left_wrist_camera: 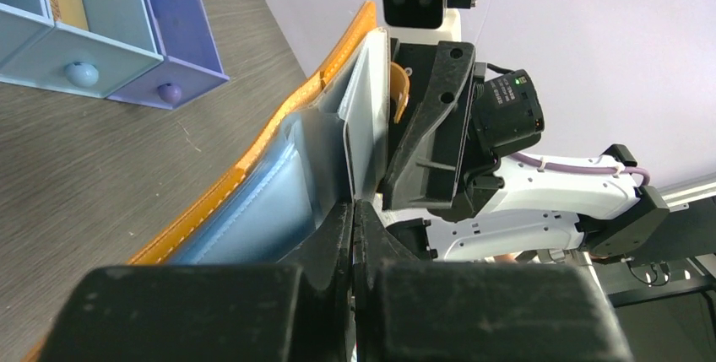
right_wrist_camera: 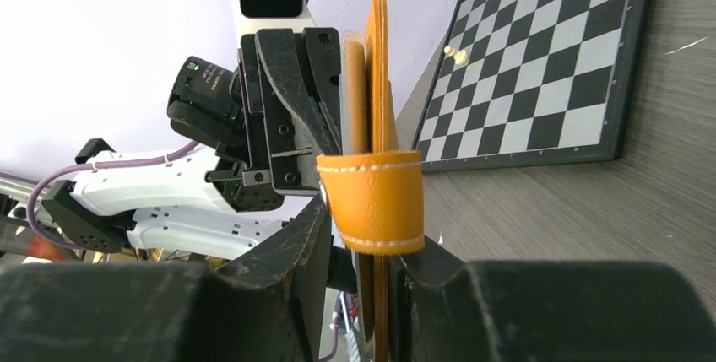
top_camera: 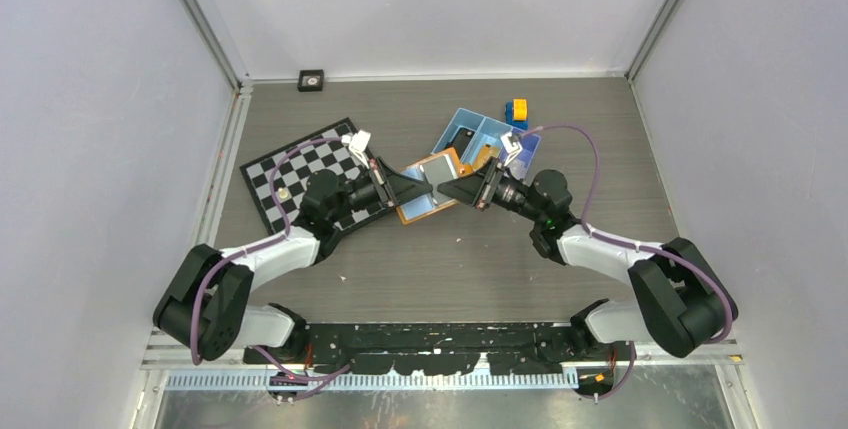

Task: Take the credit cards out of the card holder
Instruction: Remove the credit card from the card holder.

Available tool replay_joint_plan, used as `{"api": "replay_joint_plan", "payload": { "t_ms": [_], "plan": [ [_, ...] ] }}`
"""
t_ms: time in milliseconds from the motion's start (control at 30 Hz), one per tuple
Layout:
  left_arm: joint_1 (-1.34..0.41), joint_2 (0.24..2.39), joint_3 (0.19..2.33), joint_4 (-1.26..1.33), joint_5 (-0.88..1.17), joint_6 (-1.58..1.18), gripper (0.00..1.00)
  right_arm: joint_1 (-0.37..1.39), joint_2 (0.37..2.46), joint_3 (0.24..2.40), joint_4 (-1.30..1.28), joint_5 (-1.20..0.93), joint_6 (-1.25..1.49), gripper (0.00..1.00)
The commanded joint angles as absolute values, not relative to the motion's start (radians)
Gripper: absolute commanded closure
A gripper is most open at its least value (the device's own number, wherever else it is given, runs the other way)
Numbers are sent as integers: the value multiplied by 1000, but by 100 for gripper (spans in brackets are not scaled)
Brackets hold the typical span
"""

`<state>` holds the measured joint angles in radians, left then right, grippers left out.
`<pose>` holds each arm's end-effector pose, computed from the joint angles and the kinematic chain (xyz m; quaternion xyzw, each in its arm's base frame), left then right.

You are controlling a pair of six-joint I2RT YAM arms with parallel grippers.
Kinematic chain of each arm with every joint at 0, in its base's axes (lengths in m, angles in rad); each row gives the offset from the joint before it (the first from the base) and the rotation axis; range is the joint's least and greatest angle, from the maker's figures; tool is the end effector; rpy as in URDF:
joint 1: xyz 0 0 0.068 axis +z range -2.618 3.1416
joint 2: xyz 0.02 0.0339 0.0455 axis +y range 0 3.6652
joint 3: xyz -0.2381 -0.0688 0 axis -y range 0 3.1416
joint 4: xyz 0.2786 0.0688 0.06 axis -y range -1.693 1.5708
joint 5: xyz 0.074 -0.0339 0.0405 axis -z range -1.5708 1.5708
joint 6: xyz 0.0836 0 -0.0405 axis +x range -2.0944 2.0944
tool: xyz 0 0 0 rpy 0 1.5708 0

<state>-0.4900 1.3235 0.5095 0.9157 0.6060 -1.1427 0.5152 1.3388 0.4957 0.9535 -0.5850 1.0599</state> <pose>0.2763 -0.2014 0.1975 0.0047 0.6769 -0.6531 0.3394 0.2715 0.2068 0.1929 -0.0351 0.6729 0.6412 0.3671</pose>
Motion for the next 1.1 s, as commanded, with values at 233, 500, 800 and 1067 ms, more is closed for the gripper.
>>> {"api": "replay_joint_plan", "payload": {
  "t_ms": [233, 500, 800, 1067],
  "plan": [
    [-490, 1331, 559, 870, 620, -1106, 100, 426, 1322, 440, 1147, -584, 1186, 83],
    [-485, 1347, 558, 880, 626, -1115, 100, 401, 1312, 428, 1163, -585, 1211, 100],
    [-481, 1353, 551, 894, 623, -1125, 100, 348, 1265, 384, 1162, -545, 1237, 100],
    [-480, 1370, 556, 922, 641, -1141, 100, 346, 1276, 384, 1181, -552, 1248, 99]
  ]
}}
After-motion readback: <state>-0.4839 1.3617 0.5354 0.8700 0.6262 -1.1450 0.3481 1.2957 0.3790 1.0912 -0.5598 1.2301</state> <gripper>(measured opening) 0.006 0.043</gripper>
